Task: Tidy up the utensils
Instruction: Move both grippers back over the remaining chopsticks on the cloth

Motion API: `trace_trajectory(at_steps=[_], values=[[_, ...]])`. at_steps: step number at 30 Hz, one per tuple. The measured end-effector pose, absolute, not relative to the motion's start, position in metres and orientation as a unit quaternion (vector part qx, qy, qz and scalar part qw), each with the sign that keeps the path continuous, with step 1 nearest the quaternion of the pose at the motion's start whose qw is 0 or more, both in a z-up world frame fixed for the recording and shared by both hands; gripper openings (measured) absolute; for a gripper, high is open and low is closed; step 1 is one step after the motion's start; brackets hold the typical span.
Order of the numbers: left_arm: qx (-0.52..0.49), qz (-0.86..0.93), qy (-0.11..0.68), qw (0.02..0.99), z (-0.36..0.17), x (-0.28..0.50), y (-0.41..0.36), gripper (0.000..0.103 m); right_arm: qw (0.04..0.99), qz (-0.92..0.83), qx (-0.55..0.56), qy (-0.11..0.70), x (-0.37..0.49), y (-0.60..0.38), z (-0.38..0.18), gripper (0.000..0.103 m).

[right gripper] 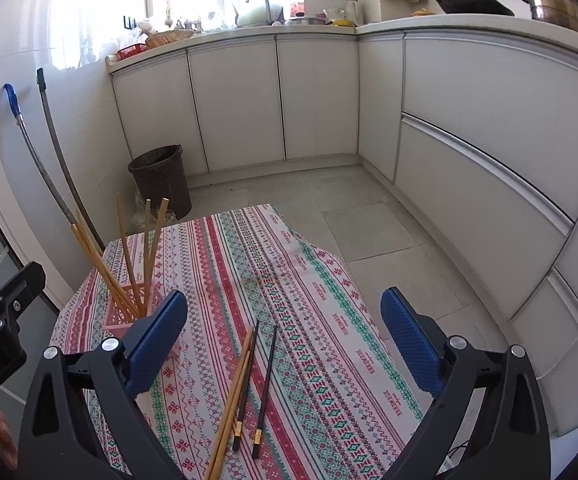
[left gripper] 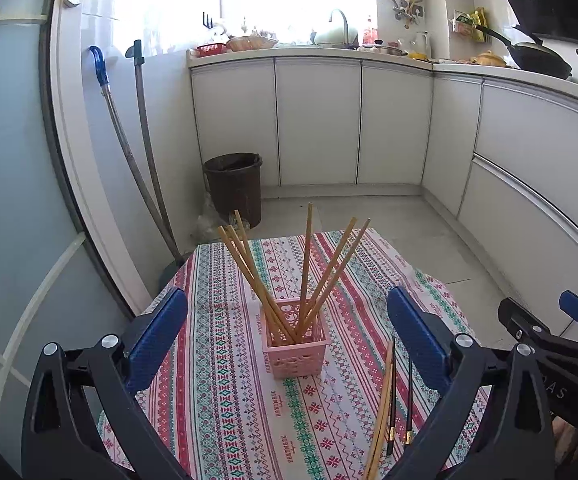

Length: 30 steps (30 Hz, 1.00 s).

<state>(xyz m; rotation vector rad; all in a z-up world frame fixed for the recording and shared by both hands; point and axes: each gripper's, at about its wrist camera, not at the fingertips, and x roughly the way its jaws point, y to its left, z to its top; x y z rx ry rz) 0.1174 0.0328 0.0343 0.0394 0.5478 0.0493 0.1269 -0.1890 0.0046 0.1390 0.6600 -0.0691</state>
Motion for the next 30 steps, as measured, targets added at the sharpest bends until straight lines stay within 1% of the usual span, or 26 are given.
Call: trace_trajectory(at_steps=[4, 7, 10, 16, 18, 21, 23, 24, 25, 26, 28, 29, 30], values=[[0.027, 0.019, 0.281, 0.959, 0.028, 0.12, 0.022, 0.096, 0.938, -0.04, 0.08, 0.335, 0.12, -0.203, -0.002, 0.095], [0.039, 0.002, 0.309, 0.95, 0.015, 0.128, 0.009, 0.096, 0.934, -0.049, 0.091, 0.342, 0.114, -0.216, -0.005, 0.095], [0.048, -0.034, 0.367, 0.929, -0.008, 0.141, -0.005, 0.096, 0.929, -0.059, 0.105, 0.35, 0.11, -0.229, -0.009, 0.095], [0.076, -0.07, 0.491, 0.865, -0.074, 0.168, -0.037, 0.096, 0.921, -0.07, 0.129, 0.361, 0.108, -0.253, -0.014, 0.095], [0.069, -0.075, 0.523, 0.846, -0.093, 0.177, -0.042, 0.096, 0.919, -0.071, 0.132, 0.364, 0.108, -0.259, -0.015, 0.095], [0.031, -0.091, 0.556, 0.825, -0.11, 0.193, -0.049, 0.095, 0.914, -0.072, 0.151, 0.369, 0.107, -0.27, -0.016, 0.095], [0.01, -0.11, 0.568, 0.815, -0.116, 0.203, -0.058, 0.092, 0.911, -0.071, 0.168, 0.369, 0.107, -0.278, -0.015, 0.095], [0.007, -0.122, 0.573, 0.811, -0.118, 0.208, -0.064, 0.088, 0.91, -0.07, 0.178, 0.369, 0.106, -0.283, -0.014, 0.095], [0.011, -0.133, 0.576, 0.807, -0.122, 0.214, -0.072, 0.081, 0.909, -0.07, 0.185, 0.368, 0.106, -0.286, -0.013, 0.095], [0.018, -0.138, 0.578, 0.804, -0.125, 0.218, -0.078, 0.078, 0.908, -0.069, 0.191, 0.366, 0.106, -0.29, -0.012, 0.095], [0.034, -0.138, 0.579, 0.803, -0.13, 0.227, -0.088, 0.062, 0.907, -0.069, 0.197, 0.366, 0.106, -0.296, -0.011, 0.095], [0.049, -0.134, 0.579, 0.803, -0.133, 0.234, -0.094, 0.058, 0.906, -0.07, 0.2, 0.366, 0.106, -0.299, -0.012, 0.095], [0.061, -0.127, 0.577, 0.804, -0.135, 0.239, -0.098, 0.051, 0.905, -0.07, 0.204, 0.367, 0.107, -0.302, -0.012, 0.095]])
